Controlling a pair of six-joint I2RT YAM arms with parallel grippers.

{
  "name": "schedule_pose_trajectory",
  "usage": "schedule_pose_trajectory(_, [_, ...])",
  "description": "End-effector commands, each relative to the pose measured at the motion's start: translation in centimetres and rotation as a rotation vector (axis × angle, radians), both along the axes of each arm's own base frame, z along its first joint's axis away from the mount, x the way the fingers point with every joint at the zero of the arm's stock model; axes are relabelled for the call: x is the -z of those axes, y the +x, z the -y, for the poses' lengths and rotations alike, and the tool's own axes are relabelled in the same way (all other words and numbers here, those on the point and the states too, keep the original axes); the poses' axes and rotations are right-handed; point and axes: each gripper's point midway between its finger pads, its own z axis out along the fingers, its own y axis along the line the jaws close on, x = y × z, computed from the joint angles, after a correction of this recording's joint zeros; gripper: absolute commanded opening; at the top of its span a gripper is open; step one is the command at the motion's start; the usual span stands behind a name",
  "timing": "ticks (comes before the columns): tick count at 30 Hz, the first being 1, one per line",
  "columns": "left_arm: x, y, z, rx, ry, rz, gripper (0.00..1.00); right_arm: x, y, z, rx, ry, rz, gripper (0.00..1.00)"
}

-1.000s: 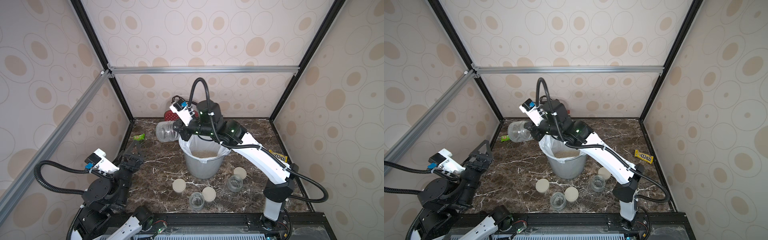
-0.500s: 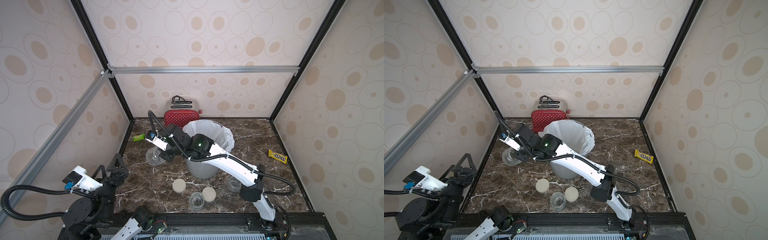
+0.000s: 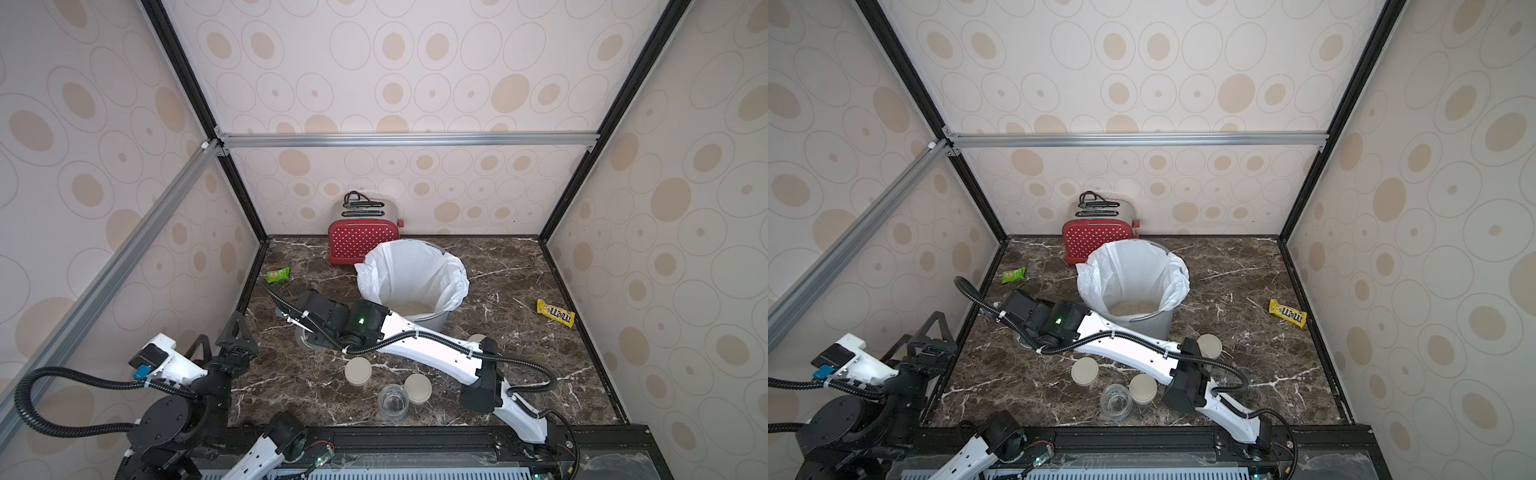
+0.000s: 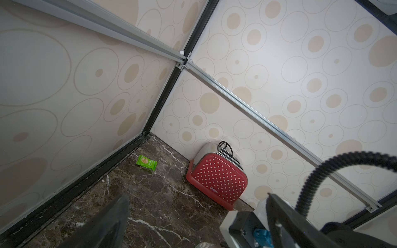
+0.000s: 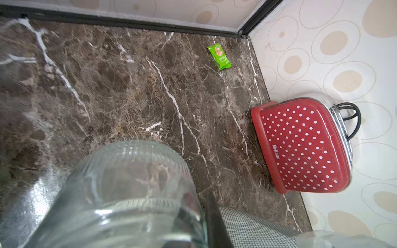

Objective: Empty moldy rice from jars
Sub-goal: Place the jar at the center of the board.

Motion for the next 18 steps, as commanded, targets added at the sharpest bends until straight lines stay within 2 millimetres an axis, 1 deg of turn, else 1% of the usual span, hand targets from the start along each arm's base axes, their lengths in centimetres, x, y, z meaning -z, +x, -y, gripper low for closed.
schedule_pose_trajectory(1, [0.7,-0.5,-0.7,-0.026,0.002,-0.016,0.99,0.1,1.3,0.1,0.05,-0.033,0.092,0.0])
schedule_pose_trajectory(3, [0.8,-0.5,-0.7,-0.024,-0.006,-0.016,0.99,1.1,1.7,0.2,0.06,-0.065,0.108,0.0])
schedule_pose_trajectory(10, [1.2,-0.7,-0.9,-0.025,-0.01,-0.02,0.99,4.8,2.1,0.0,0.066,-0.139,0.104,0.0])
schedule_pose_trajectory(14, [1.3,-0.6,-0.8,-0.023,-0.01,-0.024,0.99,7.0,2.7,0.3,0.079,-0.183,0.087,0.0])
schedule_pose_trajectory(18, [1.4,-0.5,-0.7,-0.025,-0.009,-0.028,0.99,8.9,3.0,0.6,0.085,-0.221,0.077,0.0])
